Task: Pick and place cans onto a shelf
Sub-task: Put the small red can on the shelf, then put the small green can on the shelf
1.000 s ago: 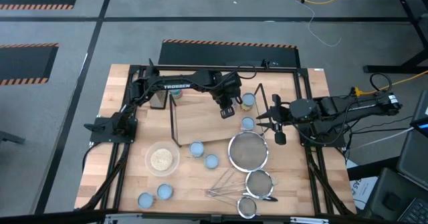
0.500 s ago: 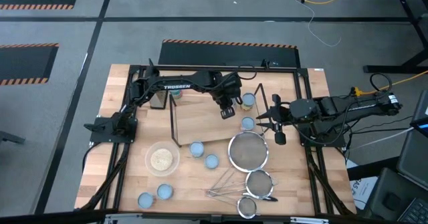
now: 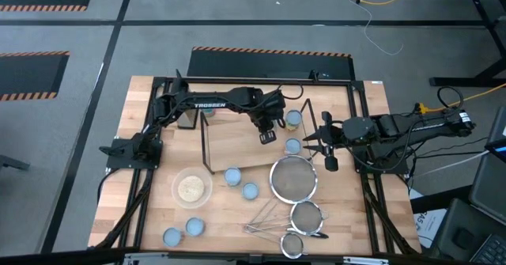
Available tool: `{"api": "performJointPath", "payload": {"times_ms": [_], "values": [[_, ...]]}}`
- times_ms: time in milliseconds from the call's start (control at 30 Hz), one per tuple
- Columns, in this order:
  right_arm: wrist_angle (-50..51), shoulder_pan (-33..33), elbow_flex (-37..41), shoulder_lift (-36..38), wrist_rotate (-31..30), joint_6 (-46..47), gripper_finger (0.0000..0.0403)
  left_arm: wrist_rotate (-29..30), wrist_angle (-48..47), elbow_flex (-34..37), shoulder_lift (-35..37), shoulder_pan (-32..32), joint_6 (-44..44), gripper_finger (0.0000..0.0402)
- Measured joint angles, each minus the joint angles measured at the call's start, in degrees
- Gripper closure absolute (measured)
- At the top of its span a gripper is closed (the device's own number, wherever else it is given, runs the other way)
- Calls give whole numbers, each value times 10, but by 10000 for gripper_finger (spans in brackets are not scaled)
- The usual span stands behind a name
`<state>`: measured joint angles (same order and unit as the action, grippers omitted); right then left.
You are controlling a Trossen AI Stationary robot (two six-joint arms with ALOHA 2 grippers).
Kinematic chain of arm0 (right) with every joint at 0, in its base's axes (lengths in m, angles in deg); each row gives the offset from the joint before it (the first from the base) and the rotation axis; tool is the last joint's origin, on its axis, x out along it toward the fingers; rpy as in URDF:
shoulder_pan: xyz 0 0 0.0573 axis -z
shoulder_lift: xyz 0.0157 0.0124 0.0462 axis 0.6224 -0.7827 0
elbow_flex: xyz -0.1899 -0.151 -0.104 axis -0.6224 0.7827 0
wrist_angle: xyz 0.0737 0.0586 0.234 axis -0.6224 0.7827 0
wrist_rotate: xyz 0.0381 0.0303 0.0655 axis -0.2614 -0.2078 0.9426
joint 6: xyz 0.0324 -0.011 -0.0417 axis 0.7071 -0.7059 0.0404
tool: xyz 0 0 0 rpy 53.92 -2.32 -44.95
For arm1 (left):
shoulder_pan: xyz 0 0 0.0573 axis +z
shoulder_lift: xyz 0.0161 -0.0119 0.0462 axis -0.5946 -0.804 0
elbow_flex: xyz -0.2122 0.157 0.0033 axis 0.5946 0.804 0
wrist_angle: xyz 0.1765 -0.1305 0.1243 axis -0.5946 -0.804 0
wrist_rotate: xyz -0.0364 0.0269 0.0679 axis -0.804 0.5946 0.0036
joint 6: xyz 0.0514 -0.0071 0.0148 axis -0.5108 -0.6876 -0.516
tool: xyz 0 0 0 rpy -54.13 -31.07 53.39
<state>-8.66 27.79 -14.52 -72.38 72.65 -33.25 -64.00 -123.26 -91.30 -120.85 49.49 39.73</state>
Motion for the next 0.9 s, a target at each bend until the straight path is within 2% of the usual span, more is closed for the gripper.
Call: {"api": "performJointPath", "payload": {"times_ms": [200, 533, 700, 900], "values": [[0, 0, 0, 0, 0, 0, 289, 1, 13, 0, 0, 1, 0, 399], [0, 0, 0, 0, 0, 0, 289, 4, 35, 0, 0, 0, 0, 363], [0, 0, 0, 0, 0, 0, 289, 33, 35, 0, 0, 1, 0, 354], [0, 0, 0, 0, 0, 0, 289, 29, 40, 0, 0, 1, -2, 338]]}}
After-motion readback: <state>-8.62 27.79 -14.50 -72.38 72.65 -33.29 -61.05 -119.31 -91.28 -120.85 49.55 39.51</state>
